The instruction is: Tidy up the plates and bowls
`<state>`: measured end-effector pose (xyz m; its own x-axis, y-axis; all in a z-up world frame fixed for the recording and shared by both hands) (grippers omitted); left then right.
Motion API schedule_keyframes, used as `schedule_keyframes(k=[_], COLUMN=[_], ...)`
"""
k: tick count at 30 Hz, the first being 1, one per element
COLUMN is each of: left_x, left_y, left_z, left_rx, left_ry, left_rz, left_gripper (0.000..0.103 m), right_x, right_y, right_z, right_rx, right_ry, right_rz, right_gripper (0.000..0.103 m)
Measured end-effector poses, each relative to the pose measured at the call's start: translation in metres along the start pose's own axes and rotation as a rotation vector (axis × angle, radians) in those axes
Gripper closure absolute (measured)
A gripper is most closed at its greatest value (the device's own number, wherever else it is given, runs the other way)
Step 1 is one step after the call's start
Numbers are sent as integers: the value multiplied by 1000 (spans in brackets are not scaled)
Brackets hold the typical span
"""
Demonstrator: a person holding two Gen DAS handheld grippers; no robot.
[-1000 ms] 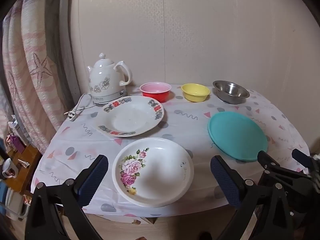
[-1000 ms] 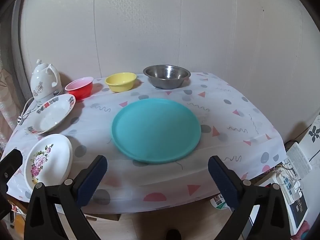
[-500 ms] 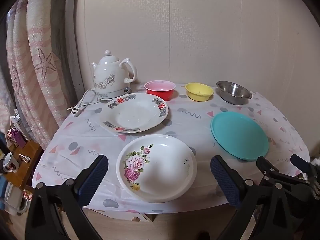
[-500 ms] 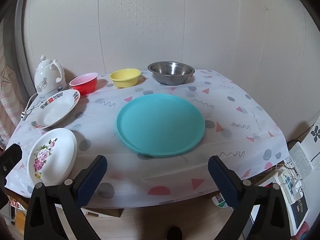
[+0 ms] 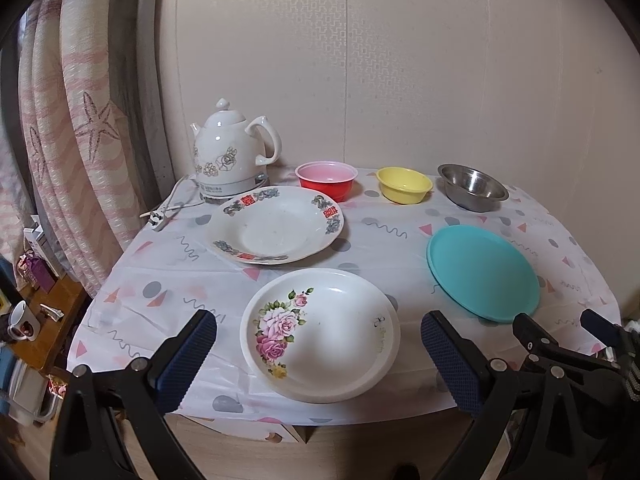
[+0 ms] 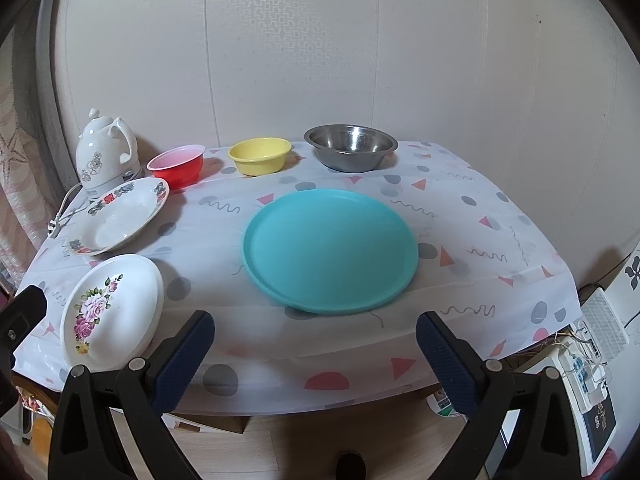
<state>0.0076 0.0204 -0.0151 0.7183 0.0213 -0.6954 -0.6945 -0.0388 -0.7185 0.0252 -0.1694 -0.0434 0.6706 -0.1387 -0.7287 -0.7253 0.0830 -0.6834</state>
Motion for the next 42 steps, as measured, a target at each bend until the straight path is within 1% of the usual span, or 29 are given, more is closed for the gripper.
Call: schedule_keyframes(k=[14,28,42], left_x=[-1,0,2], left_y=[2,1,-1], left_z=[3,-3,-5], left_rx=[-10,-3,7], left_ry=[-1,7,16], left_rz=[-4,-2,2], left_gripper=[0,0,0], right_x=[1,0,2], right_y=[0,1,-1], right_z=[5,-4,-4], right_rx=[-11,3,8], right_ry=[-6,0,0], right_rz=[2,5,4], right_gripper=[0,0,0])
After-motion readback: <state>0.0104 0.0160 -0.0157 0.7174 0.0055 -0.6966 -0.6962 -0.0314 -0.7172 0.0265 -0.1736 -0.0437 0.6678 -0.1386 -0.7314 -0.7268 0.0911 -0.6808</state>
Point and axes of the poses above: each gripper's, at about its wrist camera, not at the fingertips, and x roughly the way its jaws point, z to its left, y to its underside, the point moved 3 cm from there along x, roughly the way its jaws point, and after that the axes turned 6 degrees about z, right-handed, at the moved point
